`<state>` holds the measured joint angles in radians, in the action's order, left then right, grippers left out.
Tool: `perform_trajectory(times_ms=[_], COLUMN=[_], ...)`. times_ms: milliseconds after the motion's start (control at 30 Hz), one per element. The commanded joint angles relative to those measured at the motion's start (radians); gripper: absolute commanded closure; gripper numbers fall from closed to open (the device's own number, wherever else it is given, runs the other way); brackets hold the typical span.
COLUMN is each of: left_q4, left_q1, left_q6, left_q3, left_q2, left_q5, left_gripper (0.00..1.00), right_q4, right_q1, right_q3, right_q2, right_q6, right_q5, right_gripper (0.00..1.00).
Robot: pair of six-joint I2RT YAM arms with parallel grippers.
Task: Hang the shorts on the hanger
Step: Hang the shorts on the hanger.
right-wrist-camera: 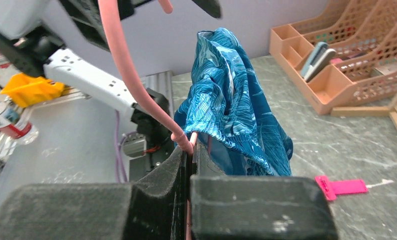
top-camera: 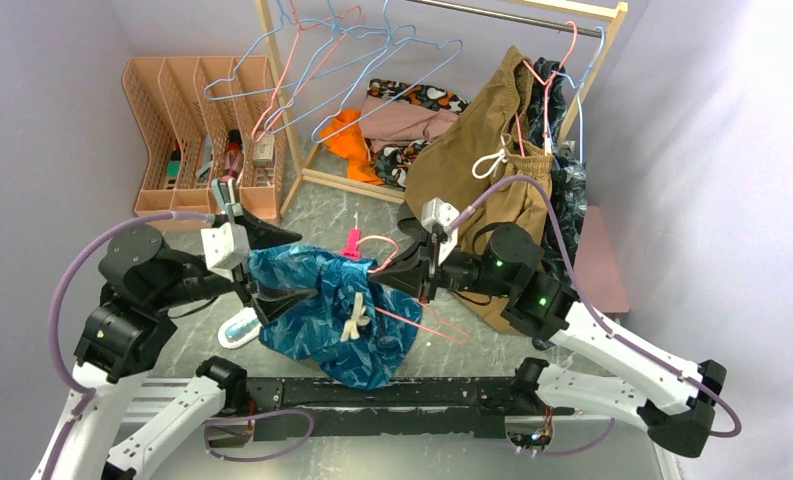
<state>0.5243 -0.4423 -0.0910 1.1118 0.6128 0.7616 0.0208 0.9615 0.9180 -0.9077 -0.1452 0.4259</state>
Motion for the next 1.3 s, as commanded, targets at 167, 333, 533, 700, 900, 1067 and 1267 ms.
perform_trajectory(times_ms=[167,333,533,700,900,1067,1267], left_q4=[0.013,0.050,0.107,0.107,0.115,0.118,0.128], left_q1=[-0.014,-0.060,-0.116,-0.127,-0.151,-0.165,-0.174], left_q6=[0.046,0.004,-0.034,-0.036,-0.025,-0.028,-0.046], left_q3=[-0.043,-0.004,-0.037,-0.040,-0.069,-0.085,-0.110], left_q2=[0.112,0.151,0.172,0.159,0.176,0.171,0.179], left_q5=[0.304,0.287,0.254,0.248,0.227,0.188,0.179], left_gripper=[0.10,0.06,0.09,0.16,0.33,0.29,0.30], right_q4=[-0.013,-0.080,-0.098,-0.142,-0.124,-0.114,-0.101], right_q1=[0.003,0.002,0.002,0.002,0.003,0.003,0.004], right_q3=[-0.038,-0.029,0.000,0.032,0.050,0.061,0.072], right_q2=[0.092,0.093,0.082,0.052,0.015,-0.015,-0.038], right_q6=[-0.010,0.014,0.027,0.047,0.045,0.036,0.035], right_q5=[0.189,0.189,0.201,0.199,0.202,0.197,0.199], right_gripper=[1.00,1.00,1.00,1.00,1.00,1.00,1.00])
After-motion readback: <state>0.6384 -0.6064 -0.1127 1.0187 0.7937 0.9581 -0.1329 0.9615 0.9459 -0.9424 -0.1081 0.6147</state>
